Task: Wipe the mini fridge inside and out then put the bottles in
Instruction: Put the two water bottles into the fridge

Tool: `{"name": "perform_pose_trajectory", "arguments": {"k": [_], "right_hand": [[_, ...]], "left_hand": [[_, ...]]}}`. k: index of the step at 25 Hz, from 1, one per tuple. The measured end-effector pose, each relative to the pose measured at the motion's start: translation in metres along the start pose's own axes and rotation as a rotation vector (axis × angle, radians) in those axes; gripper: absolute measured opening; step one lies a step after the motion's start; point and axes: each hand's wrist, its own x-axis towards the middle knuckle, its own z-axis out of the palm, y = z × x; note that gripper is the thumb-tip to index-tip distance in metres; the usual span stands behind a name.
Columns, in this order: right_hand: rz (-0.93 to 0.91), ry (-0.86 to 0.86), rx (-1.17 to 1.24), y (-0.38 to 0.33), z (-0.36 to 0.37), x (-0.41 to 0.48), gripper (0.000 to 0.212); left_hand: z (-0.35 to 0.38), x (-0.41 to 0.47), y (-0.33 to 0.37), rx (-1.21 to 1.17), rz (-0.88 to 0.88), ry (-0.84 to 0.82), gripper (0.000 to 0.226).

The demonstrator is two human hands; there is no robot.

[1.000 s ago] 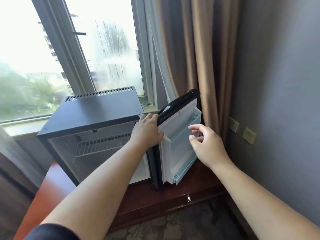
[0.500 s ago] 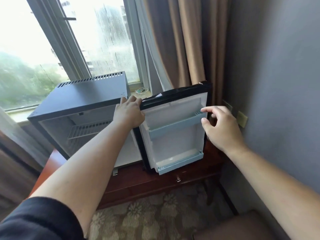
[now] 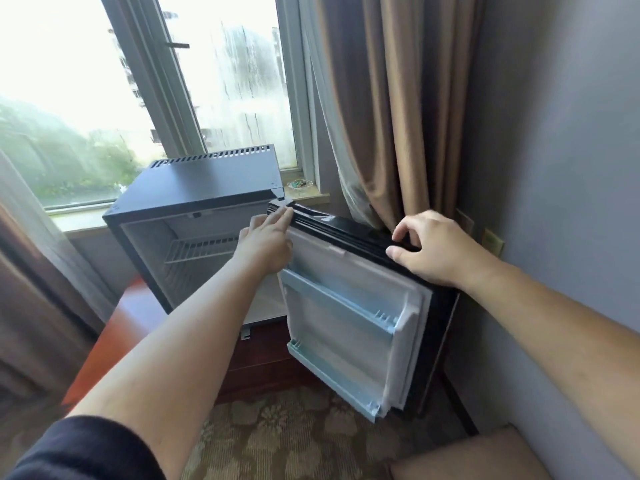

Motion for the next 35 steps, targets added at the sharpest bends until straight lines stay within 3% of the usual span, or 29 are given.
{"name": "perform_pose_trajectory", "arguments": {"k": [5, 10, 14, 17, 21, 27, 35], "right_hand": [[-0.008, -0.197, 0.027, -0.085, 0.024, -0.010, 0.027], [-0.065, -0.138, 0.058, -0.192, 0.078, -0.020, 0.041], [-0.144, -0.097, 0.177, -0.276, 0.137, -0.023, 0.031], [-0.212, -0.249, 0.219, -0.318, 0.172, -0.020, 0.063], [-0.256, -0.282, 0.157, -0.345, 0.205, 0.008, 0.068], [-0.290, -0.154, 0.033, -0.358, 0.234, 0.092, 0.069], [-0.353, 0.056, -0.248, -0.368, 0.259, 0.138, 0.058]], "left_hand": [[-0.011, -0.064, -0.038, -0.276, 0.017, 0.117, 0.050], [-0.043, -0.130, -0.104, -0.427, 0.114, 0.094, 0.030], [-0.061, -0.174, -0.167, -0.463, 0.120, 0.150, 0.028], [-0.072, -0.187, -0.220, -0.352, 0.064, 0.215, 0.031], [-0.073, -0.171, -0.271, -0.160, -0.024, 0.143, 0.054], [-0.059, -0.096, -0.312, -0.058, -0.092, 0.052, 0.068], [-0.043, -0.044, -0.342, -0.111, 0.001, 0.305, 0.065]]}}
